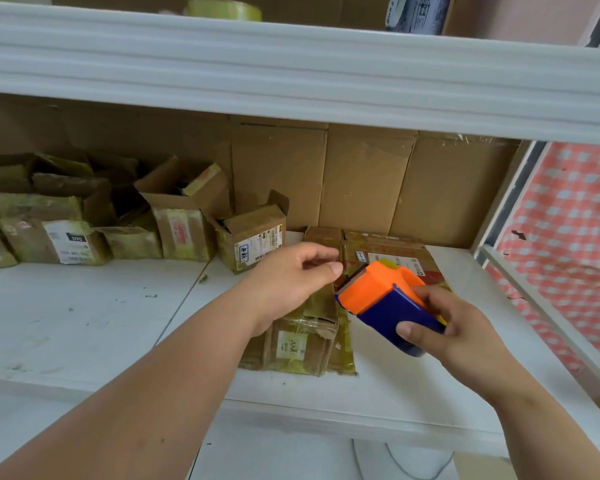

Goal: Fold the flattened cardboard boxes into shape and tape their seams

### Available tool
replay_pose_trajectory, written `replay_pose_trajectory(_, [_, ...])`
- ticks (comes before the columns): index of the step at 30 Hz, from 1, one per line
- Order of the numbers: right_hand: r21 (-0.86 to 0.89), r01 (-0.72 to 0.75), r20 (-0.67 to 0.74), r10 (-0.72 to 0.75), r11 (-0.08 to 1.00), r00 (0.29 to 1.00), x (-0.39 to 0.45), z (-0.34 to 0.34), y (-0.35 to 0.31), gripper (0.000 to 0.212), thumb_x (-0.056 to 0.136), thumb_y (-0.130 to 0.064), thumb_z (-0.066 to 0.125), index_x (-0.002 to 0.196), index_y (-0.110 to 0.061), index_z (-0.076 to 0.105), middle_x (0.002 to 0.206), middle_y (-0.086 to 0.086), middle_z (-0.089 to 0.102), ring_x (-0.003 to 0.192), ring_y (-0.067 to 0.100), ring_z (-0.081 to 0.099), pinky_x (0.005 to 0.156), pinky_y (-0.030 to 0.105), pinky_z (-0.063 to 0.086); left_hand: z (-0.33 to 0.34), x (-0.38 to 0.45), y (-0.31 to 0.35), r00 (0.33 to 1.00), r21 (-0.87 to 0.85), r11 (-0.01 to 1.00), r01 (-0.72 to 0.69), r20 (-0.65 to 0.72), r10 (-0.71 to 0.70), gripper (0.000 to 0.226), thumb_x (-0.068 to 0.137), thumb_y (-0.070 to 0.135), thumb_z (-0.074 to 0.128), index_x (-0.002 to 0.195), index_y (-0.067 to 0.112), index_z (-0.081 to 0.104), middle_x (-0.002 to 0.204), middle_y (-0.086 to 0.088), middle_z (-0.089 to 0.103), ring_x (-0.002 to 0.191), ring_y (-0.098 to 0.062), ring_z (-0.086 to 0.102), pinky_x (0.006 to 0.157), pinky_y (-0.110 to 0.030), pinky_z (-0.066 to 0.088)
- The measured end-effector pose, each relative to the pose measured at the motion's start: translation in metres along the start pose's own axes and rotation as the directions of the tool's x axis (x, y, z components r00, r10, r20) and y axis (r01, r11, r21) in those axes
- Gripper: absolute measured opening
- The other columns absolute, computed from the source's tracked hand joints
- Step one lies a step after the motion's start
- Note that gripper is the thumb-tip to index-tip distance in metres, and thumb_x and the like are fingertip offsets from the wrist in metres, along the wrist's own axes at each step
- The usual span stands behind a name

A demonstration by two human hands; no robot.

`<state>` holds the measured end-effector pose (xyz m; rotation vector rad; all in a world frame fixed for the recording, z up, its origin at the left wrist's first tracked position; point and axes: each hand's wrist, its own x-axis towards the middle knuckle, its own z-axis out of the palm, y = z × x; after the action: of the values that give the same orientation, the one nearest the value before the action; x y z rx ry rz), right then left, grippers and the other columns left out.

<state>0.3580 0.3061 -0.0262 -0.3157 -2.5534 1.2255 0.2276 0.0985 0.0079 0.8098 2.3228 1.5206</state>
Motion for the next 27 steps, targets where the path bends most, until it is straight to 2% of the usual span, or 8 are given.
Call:
replay_pose_trajectory(5, [0.06, 0.04, 0.033, -0.042, 0.997, 0.999, -0.006, -0.005, -0.006, 0.03, 0.082, -0.023, 0.076, 0.105, -0.032, 0.058, 0.095, -0.012, 0.069, 0.089, -0.007, 0.063, 0.06, 0.011, 0.051, 0.003, 0.0, 0.013, 0.997, 0.088, 0.996, -0.015, 0.074, 0.009, 0.02, 0.097, 0.025, 0.058, 0.106, 0.037, 0.071, 0.11, 0.018, 0.067, 0.105, 0.0, 0.059, 0.097, -0.03, 0.048])
replay_pose_trajectory(8, [0.108, 0.049, 0.046, -0.054, 0.993, 0.997, -0.009, -0.008, -0.01, 0.04, 0.075, -0.043, 0.079, 0.107, -0.03, 0.06, 0.094, -0.019, 0.069, 0.088, -0.001, 0.066, 0.061, 0.015, 0.053, 0.007, -0.001, 0.018, 0.998, 0.141, 0.99, -0.025, 0.057, 0.018, 0.023, 0.101, 0.021, 0.051, 0.101, 0.031, 0.072, 0.097, 0.014, 0.071, 0.092, -0.001, 0.064, 0.088, -0.029, 0.053])
replay_pose_trajectory(11, [0.119, 0.052, 0.064, -0.06, 0.992, 0.996, -0.011, -0.011, -0.009, 0.046, 0.067, -0.044, 0.069, 0.109, -0.027, 0.061, 0.094, -0.021, 0.069, 0.088, 0.005, 0.068, 0.063, 0.022, 0.056, 0.01, -0.003, 0.022, 0.998, 0.059, 0.998, -0.002, 0.06, -0.002, 0.026, 0.103, 0.018, 0.045, 0.096, 0.022, 0.071, 0.085, 0.007, 0.071, 0.074, -0.004, 0.065, 0.082, -0.029, 0.056])
replay_pose_trajectory(15, [0.174, 0.06, 0.095, -0.078, 0.983, 0.992, -0.01, -0.015, -0.008, 0.052, 0.061, -0.051, 0.071, 0.105, -0.022, 0.064, 0.095, -0.011, 0.073, 0.087, 0.01, 0.07, 0.065, 0.024, 0.054, 0.011, -0.002, 0.022, 0.999, -0.003, 1.0, 0.028, 0.045, -0.028, 0.015, 0.095, 0.023, 0.059, 0.089, 0.019, 0.072, 0.08, 0.004, 0.071, 0.071, -0.005, 0.064, 0.073, -0.026, 0.051])
replay_pose_trajectory(18, [0.212, 0.064, 0.084, -0.083, 0.975, 0.993, -0.008, -0.017, -0.01, 0.046, 0.058, -0.044, 0.07, 0.094, -0.015, 0.066, 0.083, -0.004, 0.072, 0.073, 0.01, 0.068, 0.059, 0.018, 0.049, 0.011, -0.002, 0.023, 0.998, -0.056, 0.998, 0.038, 0.048, -0.035, 0.01, 0.092, 0.021, 0.067, 0.082, 0.018, 0.07, 0.07, 0.007, 0.07, 0.066, -0.003, 0.065, 0.066, -0.021, 0.051])
replay_pose_trajectory(21, [0.203, 0.052, 0.069, -0.068, 0.978, 0.995, -0.006, -0.017, -0.015, 0.033, 0.062, -0.039, 0.066, 0.083, -0.014, 0.065, 0.067, -0.007, 0.067, 0.057, 0.005, 0.06, 0.052, 0.014, 0.04, 0.013, -0.003, 0.024, 0.998, -0.049, 0.998, 0.044, 0.041, -0.042, 0.015, 0.093, 0.017, 0.066, 0.078, 0.018, 0.068, 0.063, 0.007, 0.068, 0.059, -0.002, 0.062, 0.062, -0.019, 0.049])
replay_pose_trajectory(24, [0.164, 0.087, 0.022, -0.092, 0.983, 0.995, -0.004, -0.015, -0.018, 0.045, 0.062, -0.058, 0.068, 0.075, -0.015, 0.065, 0.06, -0.008, 0.064, 0.05, 0.002, 0.055, 0.049, 0.009, 0.036, 0.015, -0.004, 0.025, 0.999, -0.042, 0.998, 0.048, 0.006, -0.047, 0.017, 0.095, 0.014, 0.063, 0.079, 0.017, 0.068, 0.062, 0.006, 0.067, 0.057, -0.003, 0.06, 0.059, -0.019, 0.048])
replay_pose_trajectory(27, [0.084, 0.089, -0.002, -0.089, 0.992, 0.996, 0.0, -0.012, -0.019, 0.056, 0.057, -0.069, 0.071, 0.078, -0.017, 0.068, 0.065, -0.007, 0.067, 0.053, 0.004, 0.059, 0.05, 0.011, 0.039, 0.014, -0.006, 0.026, 0.998, -0.042, 0.999, 0.03, -0.062, -0.033, 0.022, 0.096, 0.006, 0.057, 0.08, 0.016, 0.068, 0.061, 0.005, 0.065, 0.053, -0.001, 0.058, 0.053, -0.014, 0.046])
